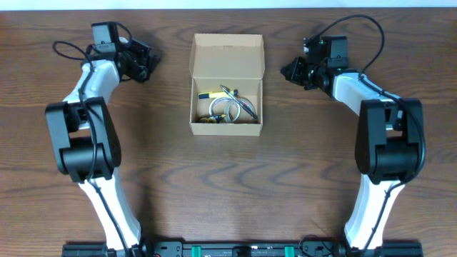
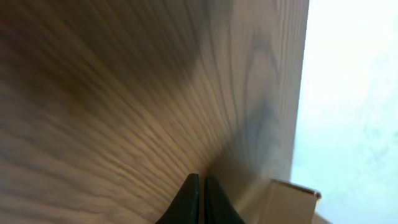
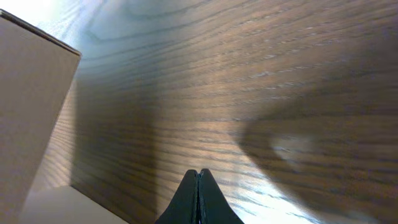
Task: Pack container
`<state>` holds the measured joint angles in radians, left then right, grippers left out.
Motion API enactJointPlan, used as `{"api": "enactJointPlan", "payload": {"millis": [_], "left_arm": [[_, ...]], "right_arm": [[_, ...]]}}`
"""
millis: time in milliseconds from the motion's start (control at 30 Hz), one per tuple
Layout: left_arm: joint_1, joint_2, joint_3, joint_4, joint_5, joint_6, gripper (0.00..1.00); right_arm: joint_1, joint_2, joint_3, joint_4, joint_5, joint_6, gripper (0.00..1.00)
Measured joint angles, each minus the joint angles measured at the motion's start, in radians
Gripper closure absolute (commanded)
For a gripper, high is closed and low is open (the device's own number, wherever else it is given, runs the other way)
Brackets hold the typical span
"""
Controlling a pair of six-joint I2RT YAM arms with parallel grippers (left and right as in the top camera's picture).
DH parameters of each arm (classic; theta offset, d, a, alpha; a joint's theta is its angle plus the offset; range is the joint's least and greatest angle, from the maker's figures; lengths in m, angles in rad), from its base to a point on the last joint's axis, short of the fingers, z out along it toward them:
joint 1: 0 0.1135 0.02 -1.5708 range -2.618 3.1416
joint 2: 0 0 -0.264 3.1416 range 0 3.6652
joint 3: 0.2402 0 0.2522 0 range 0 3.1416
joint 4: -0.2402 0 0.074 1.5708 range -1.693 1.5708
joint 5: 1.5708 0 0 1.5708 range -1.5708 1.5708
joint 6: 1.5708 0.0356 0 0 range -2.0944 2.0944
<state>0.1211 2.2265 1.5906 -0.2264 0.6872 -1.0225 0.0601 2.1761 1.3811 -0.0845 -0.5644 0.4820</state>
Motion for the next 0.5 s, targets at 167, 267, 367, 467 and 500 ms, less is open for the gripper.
{"api": "enactJointPlan", "payload": {"millis": [167,267,367,467,500], "left_arm": [[-0.033,0.054,0.000,0.068,0.109,-0.033,0.94],[-0.056,0.067,0.000,0.089,0.142,-0.055,0.94],[-0.082,0.068,0.000,0.119,0.166,-0.071,0.94],[-0.103,0.068,0.000,0.122,0.177,-0.078,0.94],[-0.111,0.068,0.000,0.122,0.179,-0.079,0.94]], "right_arm": [[0.000,0.013,0.000,0.032,-0.038,0.042,0.99],[0.002,0.016,0.000,0.048,-0.046,0.060,0.99],[0.012,0.019,0.000,0.070,-0.051,0.074,0.99],[0.029,0.019,0.000,0.089,-0.053,0.083,0.99],[0.037,0.019,0.000,0.098,-0.055,0.086,0.99]]}}
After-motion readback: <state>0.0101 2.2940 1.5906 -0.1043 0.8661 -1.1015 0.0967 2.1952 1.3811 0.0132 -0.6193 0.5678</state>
